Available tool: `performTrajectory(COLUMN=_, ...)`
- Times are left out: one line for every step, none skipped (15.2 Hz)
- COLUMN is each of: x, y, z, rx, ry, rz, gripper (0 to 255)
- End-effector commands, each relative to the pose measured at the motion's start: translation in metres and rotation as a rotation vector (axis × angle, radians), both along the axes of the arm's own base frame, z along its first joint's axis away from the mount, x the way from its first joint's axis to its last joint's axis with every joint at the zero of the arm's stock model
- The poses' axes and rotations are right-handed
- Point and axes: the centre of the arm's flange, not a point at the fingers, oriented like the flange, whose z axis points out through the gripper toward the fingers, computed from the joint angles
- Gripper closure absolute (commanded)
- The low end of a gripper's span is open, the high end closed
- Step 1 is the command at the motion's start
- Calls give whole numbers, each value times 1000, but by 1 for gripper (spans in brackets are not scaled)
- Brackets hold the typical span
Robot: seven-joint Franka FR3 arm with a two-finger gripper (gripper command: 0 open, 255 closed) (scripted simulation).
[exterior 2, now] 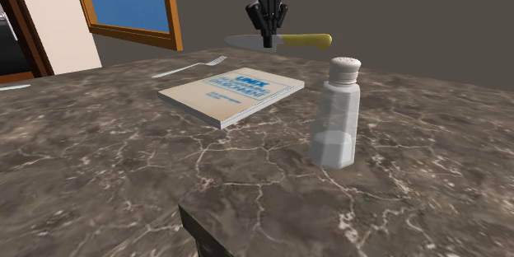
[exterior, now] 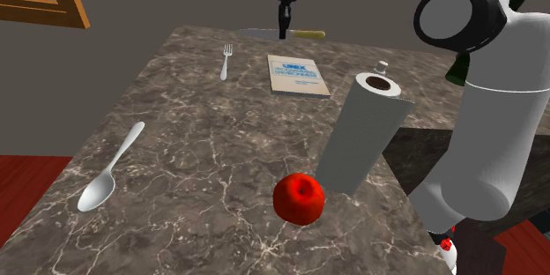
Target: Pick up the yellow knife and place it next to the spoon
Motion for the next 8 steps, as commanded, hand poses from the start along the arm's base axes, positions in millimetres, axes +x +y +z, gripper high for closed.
performTrajectory(x=-1, y=0, z=10, rx=0, ry=1, rz=0, gripper=255)
performTrajectory(x=-1, y=0, z=16, rx=0, ry=1, rz=0, gripper=255)
performTrajectory(x=-1, y=0, z=21, rx=0, ry=1, rz=0, gripper=255)
performTrajectory(x=-1, y=0, z=26, rx=0, ry=1, rz=0, gripper=255)
performTrajectory(x=-1, y=0, z=32, rx=0, ry=1, rz=0, gripper=255)
performTrajectory(x=-1, y=0, z=37, rx=0, ry=1, rz=0, gripper=255)
performTrajectory(x=-1, y=0, z=42, rx=0, ry=1, rz=0, gripper=255)
performTrajectory(x=-1, y=0, z=47, rx=0, ry=1, rz=0, gripper=255)
